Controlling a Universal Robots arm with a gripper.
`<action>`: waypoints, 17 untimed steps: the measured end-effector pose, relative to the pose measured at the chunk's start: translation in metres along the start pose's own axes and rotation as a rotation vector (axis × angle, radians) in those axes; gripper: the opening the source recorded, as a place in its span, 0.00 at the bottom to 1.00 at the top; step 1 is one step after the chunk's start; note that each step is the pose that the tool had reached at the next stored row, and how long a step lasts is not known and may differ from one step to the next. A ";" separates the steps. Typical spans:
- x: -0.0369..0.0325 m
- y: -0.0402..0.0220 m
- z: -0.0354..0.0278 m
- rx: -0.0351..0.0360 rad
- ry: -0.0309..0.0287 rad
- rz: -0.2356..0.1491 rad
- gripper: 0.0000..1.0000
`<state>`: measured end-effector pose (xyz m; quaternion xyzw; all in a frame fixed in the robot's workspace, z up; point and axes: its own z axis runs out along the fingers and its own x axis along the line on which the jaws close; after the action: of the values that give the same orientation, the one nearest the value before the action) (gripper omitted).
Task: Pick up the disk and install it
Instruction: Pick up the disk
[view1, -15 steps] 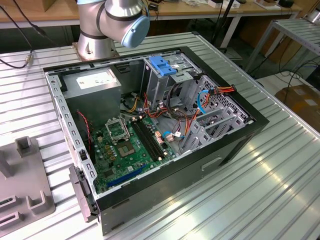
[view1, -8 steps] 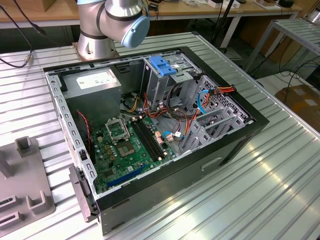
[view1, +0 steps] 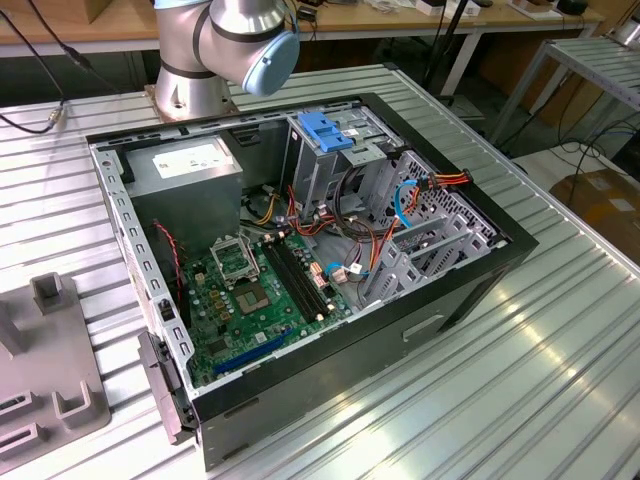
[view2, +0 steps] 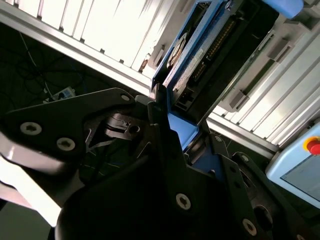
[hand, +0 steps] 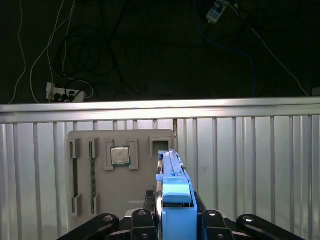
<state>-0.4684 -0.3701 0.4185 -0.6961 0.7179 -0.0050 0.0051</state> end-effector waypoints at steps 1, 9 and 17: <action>0.0000 0.0000 -0.0005 0.0000 0.0000 0.000 0.37; 0.0000 -0.0001 -0.0063 0.0001 0.0000 0.000 0.37; 0.0000 -0.0002 -0.0125 0.0000 0.0000 0.000 0.37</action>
<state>-0.4684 -0.3701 0.4310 -0.6961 0.7179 -0.0050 0.0051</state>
